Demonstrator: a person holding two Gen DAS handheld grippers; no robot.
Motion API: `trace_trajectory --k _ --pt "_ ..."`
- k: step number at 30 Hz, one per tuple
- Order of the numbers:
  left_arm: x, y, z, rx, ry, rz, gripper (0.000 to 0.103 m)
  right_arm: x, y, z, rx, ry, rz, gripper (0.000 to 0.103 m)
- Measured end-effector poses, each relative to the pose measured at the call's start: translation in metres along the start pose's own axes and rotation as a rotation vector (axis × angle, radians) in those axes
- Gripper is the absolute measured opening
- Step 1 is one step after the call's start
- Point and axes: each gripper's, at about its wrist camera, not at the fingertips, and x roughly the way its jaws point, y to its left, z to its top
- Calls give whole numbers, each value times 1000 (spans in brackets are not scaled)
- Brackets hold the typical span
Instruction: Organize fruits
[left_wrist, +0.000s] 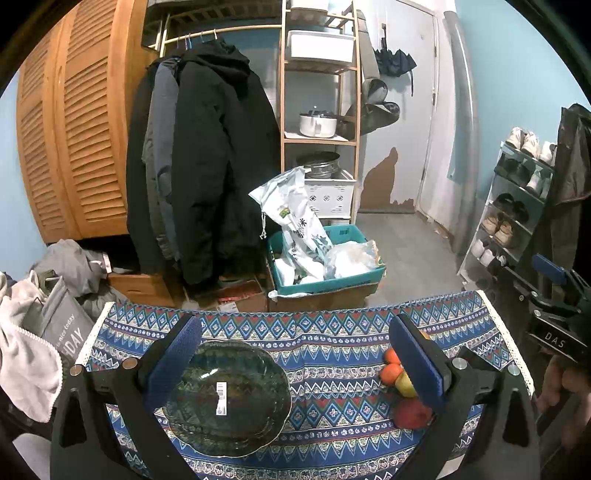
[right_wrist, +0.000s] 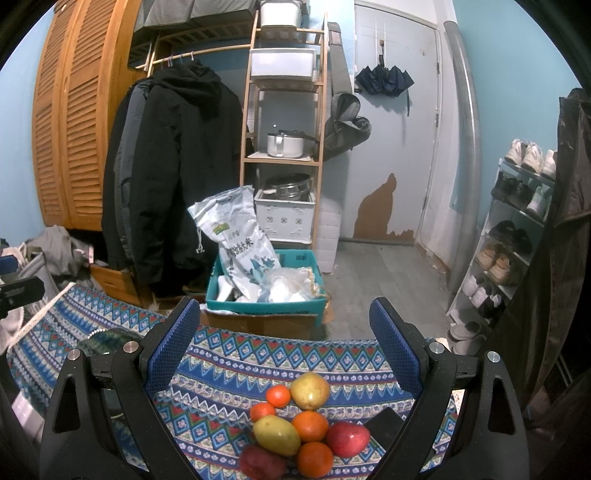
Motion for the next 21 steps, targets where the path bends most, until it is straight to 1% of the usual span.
trace_trajectory --k 21 --pt "0 2 1 -4 0 -2 102 0 0 0 -2 1 0 91"
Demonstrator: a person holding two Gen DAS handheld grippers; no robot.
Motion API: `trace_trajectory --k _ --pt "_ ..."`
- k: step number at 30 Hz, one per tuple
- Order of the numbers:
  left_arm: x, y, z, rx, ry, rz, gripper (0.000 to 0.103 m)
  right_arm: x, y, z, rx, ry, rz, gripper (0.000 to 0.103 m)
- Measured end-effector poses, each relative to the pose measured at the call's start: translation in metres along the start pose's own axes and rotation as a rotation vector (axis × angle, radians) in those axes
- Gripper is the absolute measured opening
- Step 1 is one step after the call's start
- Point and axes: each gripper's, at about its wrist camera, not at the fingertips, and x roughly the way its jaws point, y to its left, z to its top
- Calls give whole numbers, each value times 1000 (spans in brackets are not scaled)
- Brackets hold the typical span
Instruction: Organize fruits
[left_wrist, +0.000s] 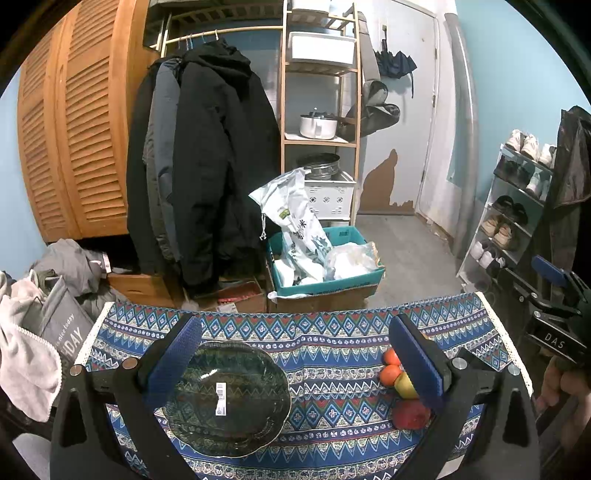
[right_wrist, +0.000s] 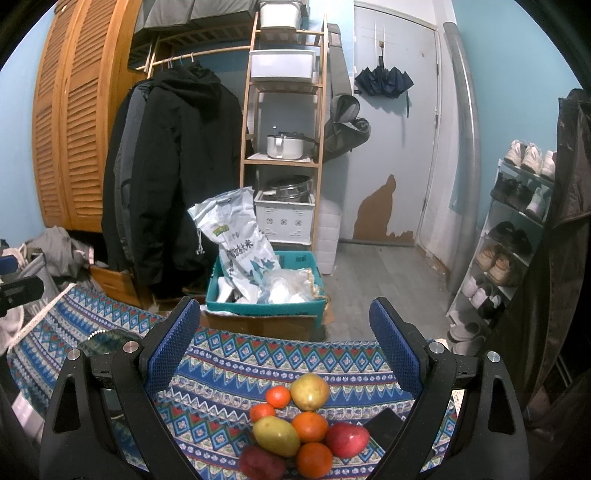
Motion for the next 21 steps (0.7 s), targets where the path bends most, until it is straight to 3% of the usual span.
trace_trajectory --k 21 --pt "10 -15 -4 26 18 -9 102 0 -12 -2 10 25 -13 91"
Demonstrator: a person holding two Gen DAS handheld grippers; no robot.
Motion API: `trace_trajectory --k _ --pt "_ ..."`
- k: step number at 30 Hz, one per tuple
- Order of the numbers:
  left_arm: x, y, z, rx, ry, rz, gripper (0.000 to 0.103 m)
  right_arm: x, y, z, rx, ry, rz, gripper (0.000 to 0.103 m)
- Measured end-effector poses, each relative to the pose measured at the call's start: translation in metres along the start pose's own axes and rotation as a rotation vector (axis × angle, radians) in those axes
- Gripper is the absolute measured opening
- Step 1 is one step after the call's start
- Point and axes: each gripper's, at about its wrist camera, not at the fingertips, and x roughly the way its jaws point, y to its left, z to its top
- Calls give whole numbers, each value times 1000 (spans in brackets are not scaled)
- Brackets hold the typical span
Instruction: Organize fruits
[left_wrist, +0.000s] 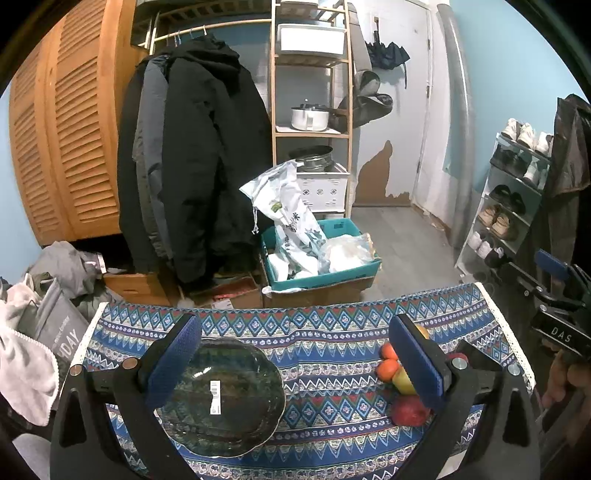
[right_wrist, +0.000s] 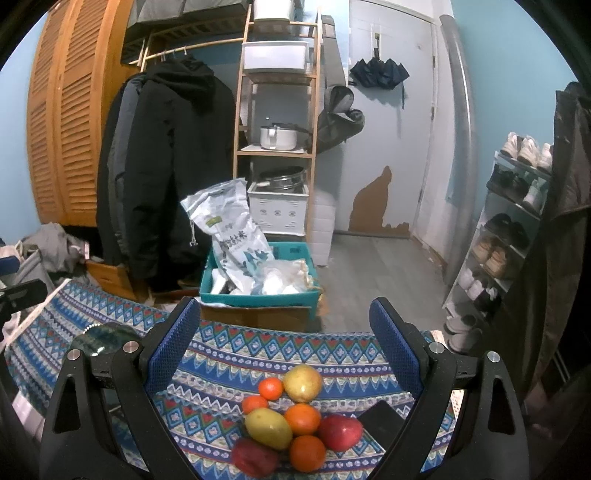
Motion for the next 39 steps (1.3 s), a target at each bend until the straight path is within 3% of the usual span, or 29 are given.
trace_trajectory --k 12,20,27,39 --pt "23 -16 -11 15 42 -41 102 6 -17 -15 2 51 -28 91" --pt "56 -37 -26 43 132 -99 102 20 -32 -36 -3 143 -65 91" --pt "92 -56 -50 33 257 -163 102 36 -44 -56 7 227 -76 91" --pt "126 -81 -80 68 383 -181 102 65 -63 -95 76 391 -40 91"
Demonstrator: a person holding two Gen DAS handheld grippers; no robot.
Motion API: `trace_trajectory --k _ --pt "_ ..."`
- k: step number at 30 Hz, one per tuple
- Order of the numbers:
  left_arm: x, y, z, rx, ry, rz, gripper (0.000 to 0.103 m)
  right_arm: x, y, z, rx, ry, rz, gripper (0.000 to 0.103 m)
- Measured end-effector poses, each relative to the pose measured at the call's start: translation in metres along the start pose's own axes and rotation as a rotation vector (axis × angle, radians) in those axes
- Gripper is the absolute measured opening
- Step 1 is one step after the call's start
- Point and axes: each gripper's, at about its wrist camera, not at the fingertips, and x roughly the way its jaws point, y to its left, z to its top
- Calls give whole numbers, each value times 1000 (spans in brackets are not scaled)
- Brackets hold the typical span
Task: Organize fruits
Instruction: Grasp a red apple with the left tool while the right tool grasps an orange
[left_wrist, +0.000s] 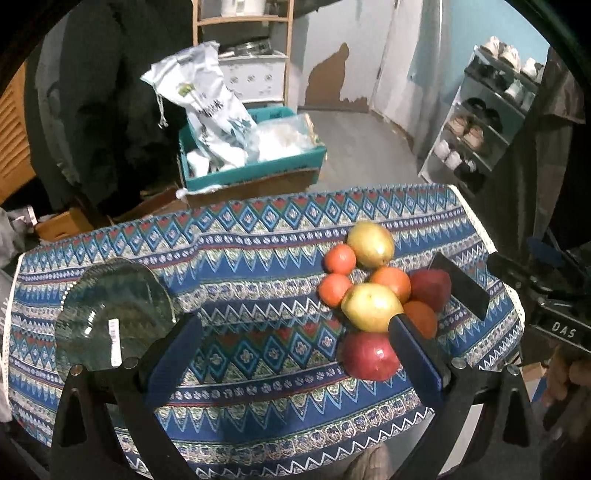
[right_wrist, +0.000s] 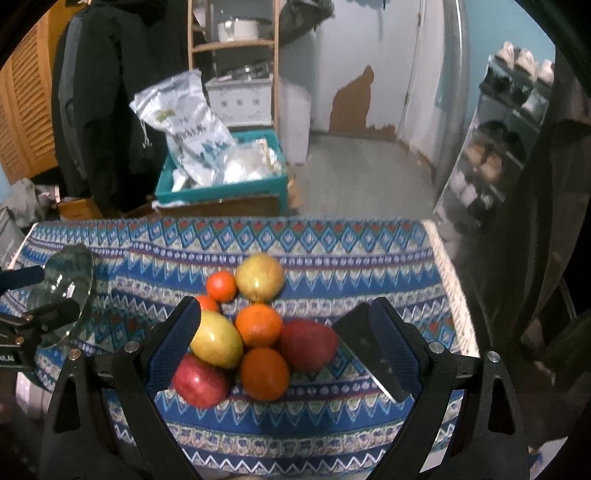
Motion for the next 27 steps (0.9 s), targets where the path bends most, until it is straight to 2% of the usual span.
trace_trajectory --k 12,17,27 --pt "49 -12 -13 25 103 13 101 55 -3 -32 6 195 11 91" --pt "64 -12 -19 23 141 -5 101 84 -1 -48 -1 297 31 90" --pt "95 -10 -27 7 211 -11 101 113 2 -64 -19 386 40 90"
